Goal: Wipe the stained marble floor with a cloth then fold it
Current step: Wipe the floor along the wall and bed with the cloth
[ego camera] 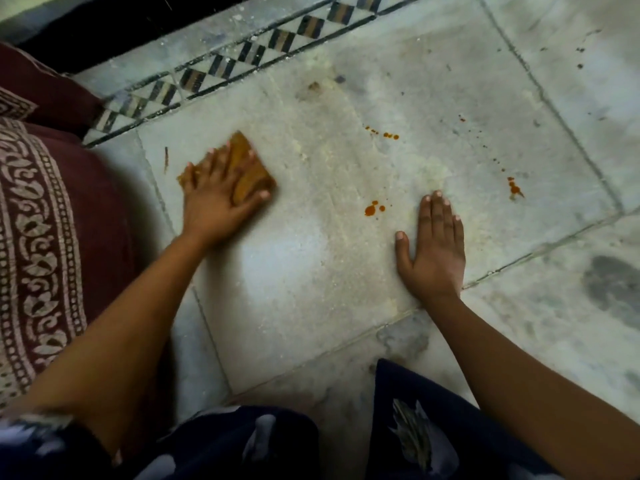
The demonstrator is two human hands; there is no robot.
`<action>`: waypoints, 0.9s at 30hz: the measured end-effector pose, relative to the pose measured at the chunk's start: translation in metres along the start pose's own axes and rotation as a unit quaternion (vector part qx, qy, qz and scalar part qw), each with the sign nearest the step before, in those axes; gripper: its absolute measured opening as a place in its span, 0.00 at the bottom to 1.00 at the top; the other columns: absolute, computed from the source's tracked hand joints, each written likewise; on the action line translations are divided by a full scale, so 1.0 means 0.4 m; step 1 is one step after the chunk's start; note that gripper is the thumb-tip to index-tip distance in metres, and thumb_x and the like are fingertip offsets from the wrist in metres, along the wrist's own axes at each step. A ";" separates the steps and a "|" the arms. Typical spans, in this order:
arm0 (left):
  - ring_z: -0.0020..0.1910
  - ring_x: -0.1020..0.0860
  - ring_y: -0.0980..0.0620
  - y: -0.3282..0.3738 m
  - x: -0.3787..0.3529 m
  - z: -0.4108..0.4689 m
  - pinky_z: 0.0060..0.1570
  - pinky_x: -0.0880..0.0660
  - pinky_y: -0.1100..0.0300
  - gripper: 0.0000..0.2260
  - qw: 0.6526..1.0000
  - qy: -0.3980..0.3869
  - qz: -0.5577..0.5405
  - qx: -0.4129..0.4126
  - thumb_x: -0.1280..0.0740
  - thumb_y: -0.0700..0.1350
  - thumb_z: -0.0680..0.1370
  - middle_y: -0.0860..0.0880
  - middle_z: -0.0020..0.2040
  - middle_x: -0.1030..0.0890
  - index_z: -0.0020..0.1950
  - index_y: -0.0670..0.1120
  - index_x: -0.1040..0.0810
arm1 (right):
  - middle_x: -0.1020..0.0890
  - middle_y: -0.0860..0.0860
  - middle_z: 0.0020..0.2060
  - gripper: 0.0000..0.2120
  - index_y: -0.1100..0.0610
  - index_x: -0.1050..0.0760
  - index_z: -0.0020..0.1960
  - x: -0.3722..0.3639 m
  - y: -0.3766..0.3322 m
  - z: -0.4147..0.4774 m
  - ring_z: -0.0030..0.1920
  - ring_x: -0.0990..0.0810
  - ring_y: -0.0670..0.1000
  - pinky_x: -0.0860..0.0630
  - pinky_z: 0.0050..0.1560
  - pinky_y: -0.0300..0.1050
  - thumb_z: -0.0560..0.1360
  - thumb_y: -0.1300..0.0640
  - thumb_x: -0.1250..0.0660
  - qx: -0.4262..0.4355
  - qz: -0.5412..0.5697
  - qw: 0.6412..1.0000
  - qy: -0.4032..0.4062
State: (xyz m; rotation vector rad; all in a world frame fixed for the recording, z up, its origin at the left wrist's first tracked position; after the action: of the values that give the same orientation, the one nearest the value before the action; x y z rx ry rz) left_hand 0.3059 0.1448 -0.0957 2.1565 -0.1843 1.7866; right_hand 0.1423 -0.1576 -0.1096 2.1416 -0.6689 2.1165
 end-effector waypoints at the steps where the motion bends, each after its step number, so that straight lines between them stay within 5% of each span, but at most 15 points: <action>1: 0.77 0.54 0.46 -0.014 0.011 0.038 0.71 0.59 0.41 0.33 0.999 0.002 -0.009 0.035 0.54 0.73 0.72 0.50 0.78 0.52 0.74 0.65 0.55 | 0.47 0.56 0.76 0.33 0.60 0.51 0.77 0.001 0.000 0.000 0.77 0.51 0.53 0.58 0.75 0.45 0.77 0.44 0.51 -0.001 -0.002 1.000 -0.002; 5: 0.76 0.57 0.41 0.037 0.043 0.198 0.70 0.62 0.36 0.36 0.994 -0.014 -0.044 0.102 0.52 0.74 0.71 0.46 0.78 0.57 0.76 0.61 0.53 | 0.48 0.56 0.77 0.33 0.60 0.52 0.77 0.004 -0.004 0.002 0.77 0.52 0.53 0.58 0.75 0.45 0.77 0.45 0.51 0.001 -0.009 1.000 -0.008; 12: 0.77 0.56 0.46 0.097 -0.026 0.022 0.70 0.61 0.43 0.38 0.989 -0.041 0.023 -0.139 0.51 0.77 0.67 0.50 0.78 0.56 0.73 0.67 0.59 | 0.47 0.56 0.76 0.33 0.60 0.51 0.77 0.003 0.000 0.001 0.76 0.51 0.53 0.57 0.75 0.45 0.77 0.43 0.52 0.001 -0.002 1.000 -0.004; 16: 0.76 0.56 0.46 0.032 0.009 0.084 0.71 0.61 0.42 0.37 0.999 -0.030 -0.009 -0.038 0.49 0.75 0.69 0.51 0.78 0.56 0.74 0.66 0.55 | 0.47 0.56 0.76 0.33 0.60 0.51 0.77 -0.001 0.001 0.001 0.76 0.51 0.53 0.57 0.75 0.46 0.77 0.43 0.52 0.001 -0.001 1.000 -0.003; 20: 0.76 0.59 0.43 0.146 0.017 0.206 0.69 0.63 0.37 0.35 0.998 -0.042 -0.048 0.022 0.45 0.71 0.72 0.48 0.78 0.58 0.76 0.61 0.51 | 0.48 0.55 0.76 0.33 0.60 0.51 0.77 0.009 -0.001 0.000 0.76 0.52 0.52 0.59 0.75 0.45 0.78 0.44 0.50 -0.001 0.004 1.000 -0.002; 27: 0.77 0.55 0.46 0.200 -0.034 0.029 0.70 0.60 0.42 0.34 0.976 -0.061 0.015 -0.210 0.52 0.75 0.69 0.52 0.78 0.56 0.72 0.68 0.57 | 0.50 0.53 0.77 0.31 0.57 0.53 0.77 0.018 0.035 0.015 0.77 0.53 0.50 0.59 0.74 0.44 0.78 0.45 0.54 0.021 -0.011 0.999 -0.024</action>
State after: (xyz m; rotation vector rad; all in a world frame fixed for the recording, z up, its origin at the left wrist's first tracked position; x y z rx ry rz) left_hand 0.2894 0.0645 -0.0973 1.9597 -0.5728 1.4672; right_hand 0.1429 -0.1742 -0.1065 2.2173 -0.6079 2.0930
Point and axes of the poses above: each hand's wrist, its own z-axis towards the middle knuckle, its own x-axis out of the back of the hand, y = z × x, the point moved 1 cm from there along z, towards the middle knuckle
